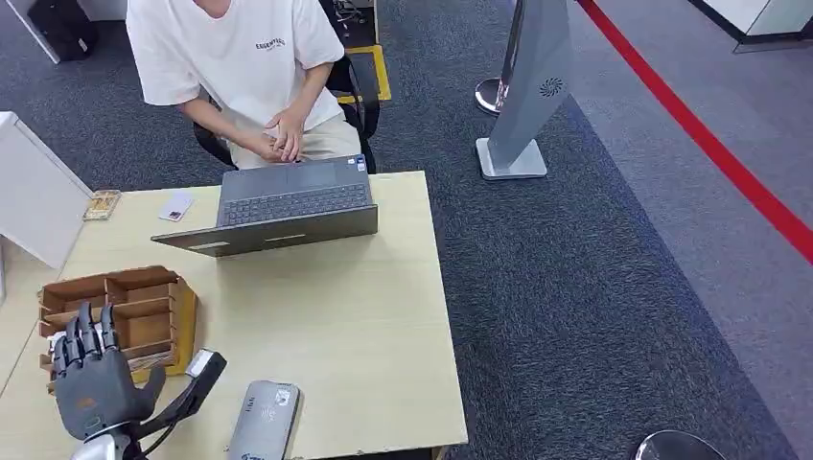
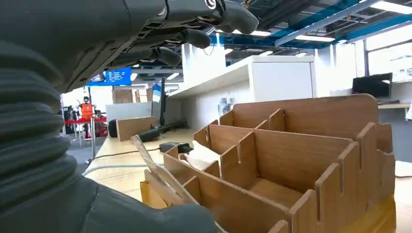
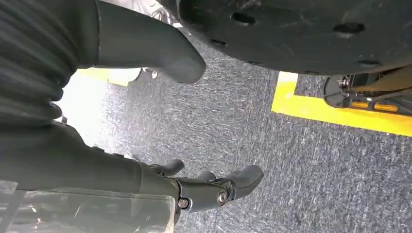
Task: Pass the card to the sensor for recognition and then transmit it.
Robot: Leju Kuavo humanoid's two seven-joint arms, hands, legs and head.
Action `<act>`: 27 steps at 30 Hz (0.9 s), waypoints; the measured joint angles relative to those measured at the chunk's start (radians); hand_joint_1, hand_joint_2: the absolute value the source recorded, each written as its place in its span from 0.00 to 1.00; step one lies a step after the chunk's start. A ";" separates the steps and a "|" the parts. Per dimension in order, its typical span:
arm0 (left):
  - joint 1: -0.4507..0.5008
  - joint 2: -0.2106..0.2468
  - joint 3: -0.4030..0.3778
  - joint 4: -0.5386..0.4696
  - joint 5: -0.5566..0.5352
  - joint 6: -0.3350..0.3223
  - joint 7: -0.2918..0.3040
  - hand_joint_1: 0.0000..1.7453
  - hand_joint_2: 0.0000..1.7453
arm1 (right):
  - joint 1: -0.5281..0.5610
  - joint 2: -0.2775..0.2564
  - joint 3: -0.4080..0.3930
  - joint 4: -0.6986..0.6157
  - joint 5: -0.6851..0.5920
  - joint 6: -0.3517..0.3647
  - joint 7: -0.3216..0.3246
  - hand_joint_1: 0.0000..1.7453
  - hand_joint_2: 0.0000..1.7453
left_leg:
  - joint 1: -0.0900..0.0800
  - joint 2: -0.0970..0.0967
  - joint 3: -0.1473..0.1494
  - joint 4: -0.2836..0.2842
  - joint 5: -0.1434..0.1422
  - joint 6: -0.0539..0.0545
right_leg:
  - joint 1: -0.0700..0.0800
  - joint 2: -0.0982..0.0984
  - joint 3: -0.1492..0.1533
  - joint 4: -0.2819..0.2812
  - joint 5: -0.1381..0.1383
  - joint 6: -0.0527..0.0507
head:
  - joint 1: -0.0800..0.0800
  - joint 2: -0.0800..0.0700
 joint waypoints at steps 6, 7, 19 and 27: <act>-0.001 0.001 0.018 -0.007 0.005 -0.057 0.024 0.00 1.00 | 0.000 0.003 -0.005 -0.019 0.002 0.014 -0.001 0.00 1.00 | 0.000 0.000 0.000 0.000 0.000 0.000 | 0.000 0.000 0.000 0.000 0.000 0.000 | 0.000 0.000; -0.001 0.001 0.021 -0.007 0.005 -0.061 0.028 0.00 1.00 | 0.000 0.003 -0.005 -0.023 0.002 0.016 -0.001 0.00 1.00 | 0.000 0.000 0.000 0.000 0.000 0.000 | 0.000 0.000 0.000 0.000 0.000 0.000 | 0.000 0.000; -0.001 0.001 0.050 -0.005 0.011 -0.077 0.030 0.00 1.00 | 0.000 0.004 -0.006 -0.035 0.002 0.019 -0.001 0.00 1.00 | 0.000 0.000 0.000 0.000 0.000 0.000 | 0.000 0.000 0.000 0.000 0.000 0.000 | 0.000 0.000; -0.003 0.001 0.051 -0.003 0.024 -0.093 0.012 1.00 1.00 | 0.000 0.004 -0.007 -0.037 0.002 0.019 -0.002 0.00 1.00 | 0.000 0.000 0.000 0.000 0.000 0.000 | 0.000 0.000 0.000 0.000 0.000 0.000 | 0.000 0.000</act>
